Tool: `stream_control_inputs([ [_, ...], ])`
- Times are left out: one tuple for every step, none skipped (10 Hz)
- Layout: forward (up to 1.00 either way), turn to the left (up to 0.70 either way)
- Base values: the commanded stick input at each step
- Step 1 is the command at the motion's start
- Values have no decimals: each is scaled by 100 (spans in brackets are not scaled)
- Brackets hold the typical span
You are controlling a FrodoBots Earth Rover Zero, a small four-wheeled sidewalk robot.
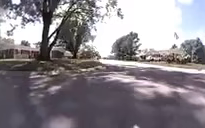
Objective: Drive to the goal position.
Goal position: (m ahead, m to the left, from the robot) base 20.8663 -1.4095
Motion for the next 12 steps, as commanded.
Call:
stream_control_inputs([
  [85,0],
  [85,0],
  [85,0],
  [85,0],
  [85,0],
  [85,-33],
  [85,-34],
  [85,-34],
  [85,-34],
  [85,-27],
  [85,-1],
  [85,0],
])
